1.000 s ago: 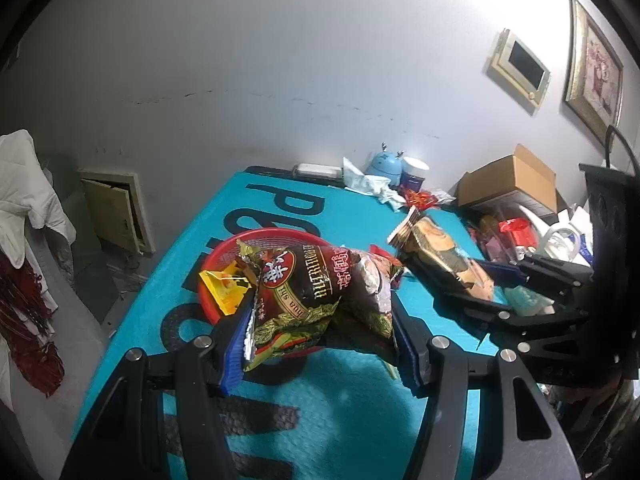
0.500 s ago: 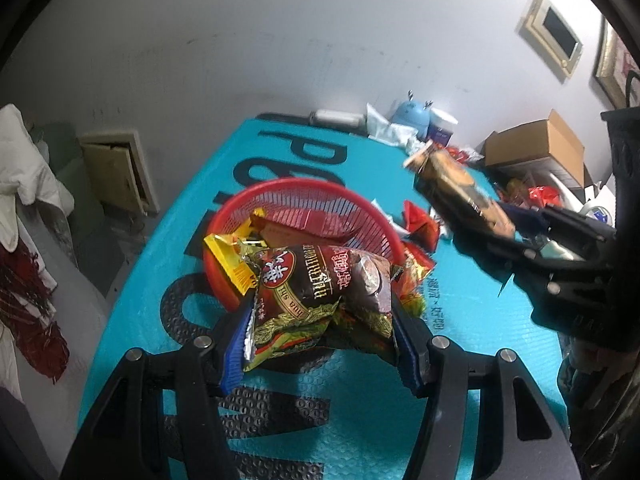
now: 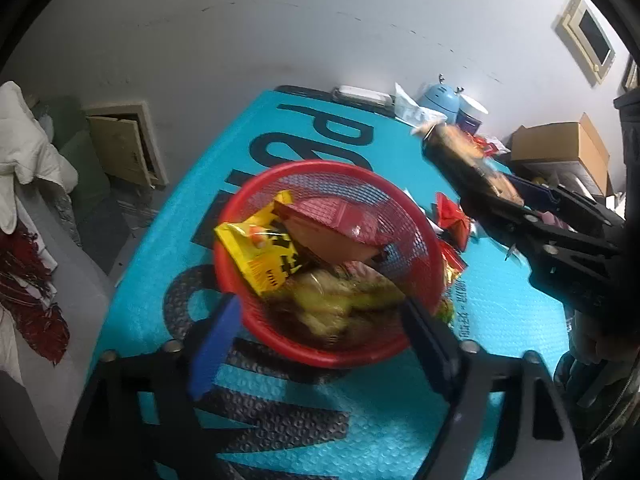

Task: Organize snacks
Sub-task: 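Lower the brown-green bag into the basket while the right tool holds the seaweed bag above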

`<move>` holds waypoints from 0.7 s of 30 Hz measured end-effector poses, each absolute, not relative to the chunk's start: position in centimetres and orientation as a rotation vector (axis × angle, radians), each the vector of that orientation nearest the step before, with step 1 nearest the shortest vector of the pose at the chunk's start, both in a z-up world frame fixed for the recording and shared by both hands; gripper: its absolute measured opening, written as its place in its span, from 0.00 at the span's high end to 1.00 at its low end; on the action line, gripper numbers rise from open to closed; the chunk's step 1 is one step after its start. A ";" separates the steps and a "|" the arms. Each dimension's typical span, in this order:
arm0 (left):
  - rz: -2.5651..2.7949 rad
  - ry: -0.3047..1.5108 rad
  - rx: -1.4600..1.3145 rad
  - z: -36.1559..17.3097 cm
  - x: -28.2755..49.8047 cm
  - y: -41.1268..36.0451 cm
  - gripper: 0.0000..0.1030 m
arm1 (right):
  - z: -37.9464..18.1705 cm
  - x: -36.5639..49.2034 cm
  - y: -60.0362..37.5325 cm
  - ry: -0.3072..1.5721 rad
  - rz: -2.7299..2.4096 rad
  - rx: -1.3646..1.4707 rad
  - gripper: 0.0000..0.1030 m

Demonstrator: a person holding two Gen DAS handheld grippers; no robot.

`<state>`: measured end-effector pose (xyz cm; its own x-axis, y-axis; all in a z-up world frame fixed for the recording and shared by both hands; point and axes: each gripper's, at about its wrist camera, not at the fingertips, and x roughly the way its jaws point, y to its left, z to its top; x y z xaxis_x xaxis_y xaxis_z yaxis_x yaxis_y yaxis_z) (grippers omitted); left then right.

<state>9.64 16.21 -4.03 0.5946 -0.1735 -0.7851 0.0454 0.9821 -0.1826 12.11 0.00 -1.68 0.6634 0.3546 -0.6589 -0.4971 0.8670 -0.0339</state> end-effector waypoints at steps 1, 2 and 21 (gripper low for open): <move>-0.122 0.922 -0.147 -4.0 9.6 16.3 0.16 | -1.9 12.3 0.1 0.700 0.483 -0.218 0.49; -0.117 0.920 -0.149 -3.9 9.7 16.4 0.16 | -2.1 12.6 0.2 0.707 0.481 -0.216 0.49; -0.096 0.917 -0.227 -4.4 9.5 18.4 0.16 | -5.9 14.6 2.3 0.778 0.505 -0.280 0.42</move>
<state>9.49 18.36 -4.42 0.6062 -0.1788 -0.7749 -0.0142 0.9718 -0.2354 14.62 2.31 -5.92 0.6027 0.3288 -0.7271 -0.5299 0.8462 -0.0566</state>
